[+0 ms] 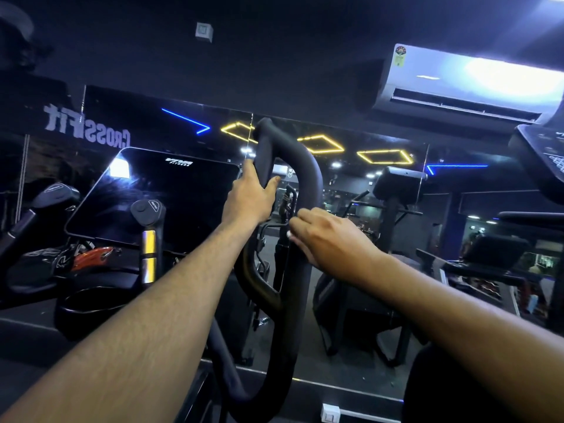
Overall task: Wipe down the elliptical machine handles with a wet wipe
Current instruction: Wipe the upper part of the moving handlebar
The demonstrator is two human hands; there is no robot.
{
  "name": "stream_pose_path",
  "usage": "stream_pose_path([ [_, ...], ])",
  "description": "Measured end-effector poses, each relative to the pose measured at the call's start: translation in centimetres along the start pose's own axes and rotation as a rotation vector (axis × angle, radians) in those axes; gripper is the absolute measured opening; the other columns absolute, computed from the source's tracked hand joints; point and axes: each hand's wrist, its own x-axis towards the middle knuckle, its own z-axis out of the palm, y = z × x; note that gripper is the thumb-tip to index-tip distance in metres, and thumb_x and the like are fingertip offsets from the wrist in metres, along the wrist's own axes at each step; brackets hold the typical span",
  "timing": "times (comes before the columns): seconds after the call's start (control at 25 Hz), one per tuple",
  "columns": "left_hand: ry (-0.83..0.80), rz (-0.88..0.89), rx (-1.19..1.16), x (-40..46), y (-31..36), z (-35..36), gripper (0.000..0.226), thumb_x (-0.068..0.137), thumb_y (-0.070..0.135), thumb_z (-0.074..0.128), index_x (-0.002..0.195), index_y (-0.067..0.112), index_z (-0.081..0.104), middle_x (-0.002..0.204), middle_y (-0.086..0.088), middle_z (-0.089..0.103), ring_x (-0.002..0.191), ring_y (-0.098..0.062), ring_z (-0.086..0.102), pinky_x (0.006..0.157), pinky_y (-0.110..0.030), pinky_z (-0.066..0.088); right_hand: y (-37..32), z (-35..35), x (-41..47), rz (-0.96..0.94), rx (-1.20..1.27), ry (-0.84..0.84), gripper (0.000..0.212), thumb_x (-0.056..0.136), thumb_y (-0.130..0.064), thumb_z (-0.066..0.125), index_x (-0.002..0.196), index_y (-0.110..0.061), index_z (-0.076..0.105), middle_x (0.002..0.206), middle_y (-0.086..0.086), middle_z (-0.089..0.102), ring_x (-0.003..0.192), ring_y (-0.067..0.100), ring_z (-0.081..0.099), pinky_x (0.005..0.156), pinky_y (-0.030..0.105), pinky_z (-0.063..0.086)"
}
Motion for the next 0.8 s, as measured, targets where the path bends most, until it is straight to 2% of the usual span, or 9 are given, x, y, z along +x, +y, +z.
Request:
stream_pose_path([
  [0.12, 0.000, 0.004, -0.006, 0.0, -0.1, 0.1, 0.047, 0.103, 0.051, 0.056, 0.135, 0.022, 0.038, 0.109, -0.008, 0.065, 0.092, -0.029, 0.068, 0.079, -0.048, 0.061, 1.4, -1.4, 1.3, -0.059, -0.061, -0.047, 0.016, 0.105, -0.025, 0.049, 0.103, -0.011, 0.057, 0.094, 0.002, 0.056, 0.080, 0.013, 0.049, 0.057, 0.027, 0.043],
  [0.2, -0.002, 0.001, -0.013, 0.0, -0.1, 0.0, 0.046, 0.102, 0.050, 0.057, 0.134, 0.021, 0.039, 0.109, -0.008, 0.065, 0.091, -0.029, 0.067, 0.078, -0.047, 0.060, 1.5, -1.9, 2.7, 0.049, -0.124, -0.019, 0.014, 0.105, -0.020, 0.046, 0.106, -0.010, 0.056, 0.099, 0.004, 0.056, 0.088, 0.020, 0.058, 0.062, 0.034, 0.050],
  [0.28, 0.001, 0.003, -0.017, 0.1, -0.1, 0.0, 0.045, 0.102, 0.050, 0.058, 0.130, 0.020, 0.041, 0.110, -0.008, 0.066, 0.092, -0.030, 0.066, 0.076, -0.044, 0.057, -0.5, -1.3, 3.0, 0.098, -0.141, -0.099, 0.017, 0.104, -0.013, 0.041, 0.113, -0.008, 0.055, 0.107, 0.008, 0.055, 0.097, 0.025, 0.058, 0.069, 0.037, 0.053],
  [0.4, 0.004, 0.008, -0.021, 0.0, -0.2, 0.1, 0.045, 0.101, 0.050, 0.058, 0.130, 0.019, 0.041, 0.111, -0.010, 0.066, 0.094, -0.033, 0.066, 0.074, -0.042, 0.052, -3.7, -1.1, 2.6, -0.078, -0.217, -0.320, 0.026, 0.104, -0.011, 0.039, 0.123, -0.005, 0.055, 0.119, 0.011, 0.054, 0.107, 0.026, 0.056, 0.070, 0.035, 0.047],
  [0.44, -0.001, 0.007, -0.023, 0.1, -0.2, 0.1, 0.047, 0.101, 0.050, 0.057, 0.132, 0.018, 0.041, 0.113, -0.011, 0.066, 0.096, -0.034, 0.067, 0.076, -0.043, 0.053, -3.4, -1.7, 3.0, -0.090, -0.218, -0.330, 0.026, 0.104, -0.011, 0.040, 0.125, -0.005, 0.055, 0.120, 0.011, 0.055, 0.109, 0.026, 0.056, 0.073, 0.035, 0.049],
  [0.52, -0.015, -0.001, -0.030, 0.3, -0.3, 0.0, 0.051, 0.100, 0.051, 0.057, 0.135, 0.019, 0.039, 0.115, -0.012, 0.067, 0.099, -0.035, 0.067, 0.082, -0.045, 0.056, -1.5, -2.7, 4.4, -0.004, -0.261, -0.267, 0.026, 0.105, -0.014, 0.041, 0.125, -0.004, 0.054, 0.120, 0.011, 0.057, 0.108, 0.026, 0.060, 0.077, 0.037, 0.053],
  [0.6, -0.020, -0.002, -0.045, 0.3, -0.3, -0.1, 0.050, 0.100, 0.051, 0.058, 0.134, 0.020, 0.040, 0.114, -0.013, 0.067, 0.099, -0.035, 0.067, 0.086, -0.050, 0.058, -1.1, -3.2, 4.7, 0.091, -0.311, -0.220, 0.022, 0.104, -0.012, 0.041, 0.120, -0.006, 0.054, 0.113, 0.009, 0.059, 0.099, 0.027, 0.066, 0.069, 0.038, 0.052],
  [0.68, -0.011, 0.005, -0.038, 0.2, -0.3, 0.0, 0.049, 0.101, 0.050, 0.058, 0.135, 0.019, 0.040, 0.113, -0.012, 0.067, 0.098, -0.034, 0.067, 0.084, -0.050, 0.058, -2.6, -2.7, 3.7, 0.058, -0.284, -0.272, 0.019, 0.103, -0.009, 0.040, 0.116, -0.007, 0.054, 0.109, 0.008, 0.058, 0.093, 0.027, 0.067, 0.063, 0.037, 0.047],
  [0.8, 0.000, 0.024, -0.035, 0.1, -0.3, 0.0, 0.047, 0.102, 0.050, 0.057, 0.134, 0.019, 0.040, 0.108, -0.010, 0.067, 0.092, -0.030, 0.067, 0.079, -0.048, 0.060, -3.1, -2.2, 2.1, -0.012, -0.178, -0.353, 0.017, 0.103, -0.010, 0.041, 0.115, -0.010, 0.053, 0.107, 0.005, 0.055, 0.092, 0.024, 0.065, 0.061, 0.033, 0.043],
])
